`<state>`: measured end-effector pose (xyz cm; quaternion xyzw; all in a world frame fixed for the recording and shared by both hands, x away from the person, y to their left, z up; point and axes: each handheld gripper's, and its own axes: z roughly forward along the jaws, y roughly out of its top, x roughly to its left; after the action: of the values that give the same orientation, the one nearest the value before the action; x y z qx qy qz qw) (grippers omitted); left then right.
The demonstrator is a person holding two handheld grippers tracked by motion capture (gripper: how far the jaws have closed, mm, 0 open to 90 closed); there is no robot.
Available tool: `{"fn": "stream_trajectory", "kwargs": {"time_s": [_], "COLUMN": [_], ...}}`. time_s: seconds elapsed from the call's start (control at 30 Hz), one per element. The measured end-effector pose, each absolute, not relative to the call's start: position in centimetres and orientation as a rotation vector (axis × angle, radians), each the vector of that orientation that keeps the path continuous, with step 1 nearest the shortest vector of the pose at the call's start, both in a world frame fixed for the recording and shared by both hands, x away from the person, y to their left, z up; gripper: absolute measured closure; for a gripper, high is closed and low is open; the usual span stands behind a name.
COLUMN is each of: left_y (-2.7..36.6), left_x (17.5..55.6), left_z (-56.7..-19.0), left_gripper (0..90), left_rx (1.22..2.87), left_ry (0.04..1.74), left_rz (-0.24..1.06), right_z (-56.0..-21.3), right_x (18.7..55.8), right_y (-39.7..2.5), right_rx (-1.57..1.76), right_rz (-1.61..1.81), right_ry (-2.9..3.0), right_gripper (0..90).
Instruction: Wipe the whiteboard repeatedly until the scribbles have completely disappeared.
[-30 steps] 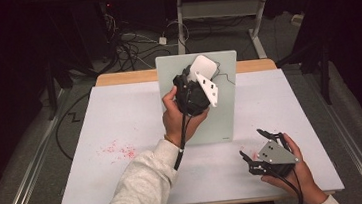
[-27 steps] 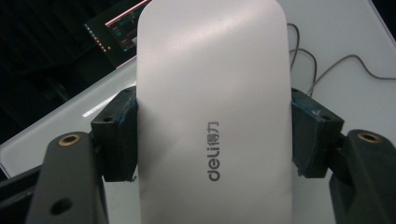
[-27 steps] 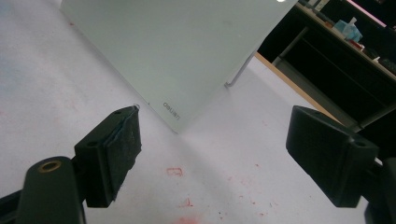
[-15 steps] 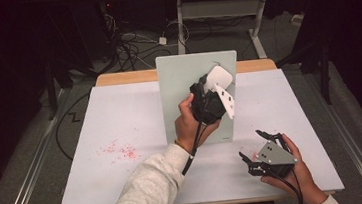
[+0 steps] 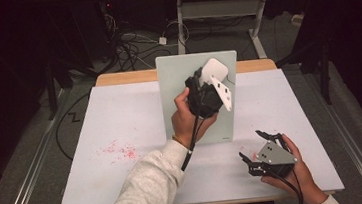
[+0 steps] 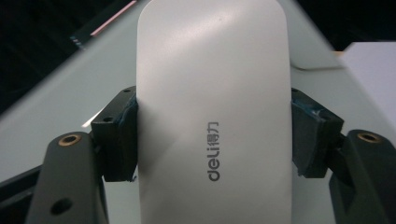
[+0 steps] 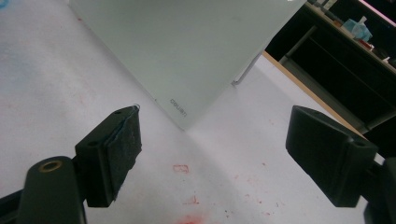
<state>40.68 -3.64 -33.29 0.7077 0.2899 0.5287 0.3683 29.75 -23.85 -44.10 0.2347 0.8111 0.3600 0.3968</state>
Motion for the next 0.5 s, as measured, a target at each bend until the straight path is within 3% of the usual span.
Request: {"fn": "stream_trajectory", "kwargs": {"time_s": [0.23,0.5], "left_y": [-4.0,-7.1], "left_x": [40.6,39.2], "left_z": [-33.5,-36.9], "left_gripper": [28.8,28.8], "left_rx": [1.817,1.953], "left_ry": [0.756,0.608], "left_rz": [1.367,1.392], "right_z": [-44.2,-44.2], "right_x": [29.7,29.7], "right_y": [-23.7,-23.7], "right_rx": [0.594,0.585], "right_rz": [0.913,0.918], "right_ry": [2.068,2.066], "right_gripper": [18.9,18.9]}}
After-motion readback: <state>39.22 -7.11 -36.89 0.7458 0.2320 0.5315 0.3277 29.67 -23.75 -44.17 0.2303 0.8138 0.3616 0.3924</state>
